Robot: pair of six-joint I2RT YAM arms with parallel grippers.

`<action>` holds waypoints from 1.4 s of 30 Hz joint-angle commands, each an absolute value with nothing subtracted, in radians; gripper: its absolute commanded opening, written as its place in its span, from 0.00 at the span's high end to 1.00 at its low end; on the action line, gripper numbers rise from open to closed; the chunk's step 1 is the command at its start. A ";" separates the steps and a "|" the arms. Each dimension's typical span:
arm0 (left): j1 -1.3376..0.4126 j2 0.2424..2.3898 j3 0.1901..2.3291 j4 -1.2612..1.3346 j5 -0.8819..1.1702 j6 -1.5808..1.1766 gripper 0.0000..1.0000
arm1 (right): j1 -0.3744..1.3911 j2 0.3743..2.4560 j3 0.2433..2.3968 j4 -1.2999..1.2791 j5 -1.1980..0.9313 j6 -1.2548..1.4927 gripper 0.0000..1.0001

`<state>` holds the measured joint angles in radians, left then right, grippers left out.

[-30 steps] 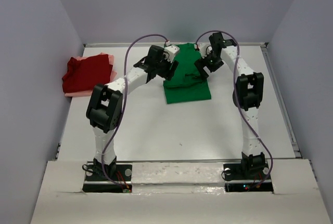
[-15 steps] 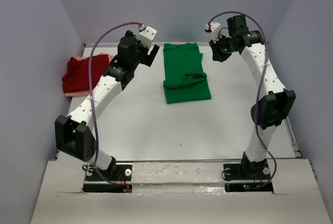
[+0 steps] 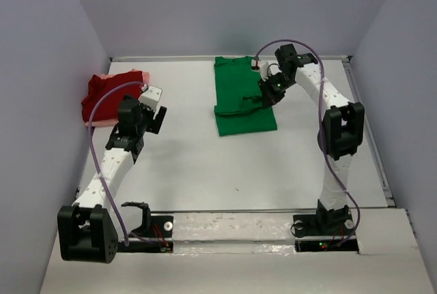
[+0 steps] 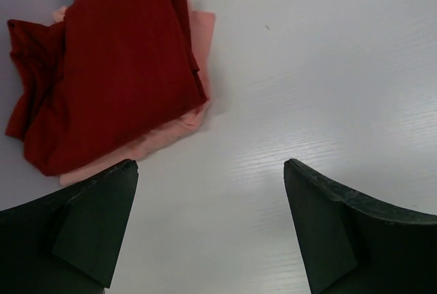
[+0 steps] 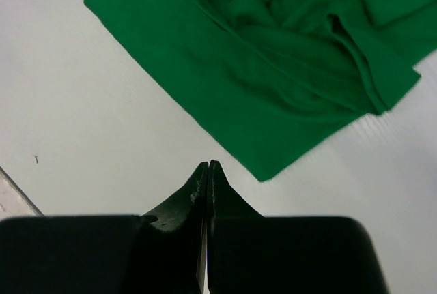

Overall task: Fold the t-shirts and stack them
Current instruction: Fold the rectangle-folded T-shirt at the center of the board, then smooth out the 2/3-rectangle-folded T-shirt at the center of the board.

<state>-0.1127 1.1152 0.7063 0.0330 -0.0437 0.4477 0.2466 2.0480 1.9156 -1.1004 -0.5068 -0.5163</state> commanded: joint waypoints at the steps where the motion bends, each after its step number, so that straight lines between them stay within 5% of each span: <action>1: -0.078 1.008 0.701 0.124 -0.043 0.462 0.01 | 0.293 2.126 2.028 -1.094 -0.587 -0.499 1.00; 15: -0.034 0.971 0.730 0.100 -0.005 0.425 0.01 | 0.400 2.374 2.270 -1.129 -0.600 -0.472 1.00; 42: -0.008 1.000 0.758 0.081 0.048 0.408 0.01 | 0.411 2.430 2.174 -1.089 -0.540 -0.534 1.00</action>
<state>-0.0135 0.9947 0.7086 0.0555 0.0307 0.4194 0.4099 2.4172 2.1639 -1.1126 -0.5488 -0.5148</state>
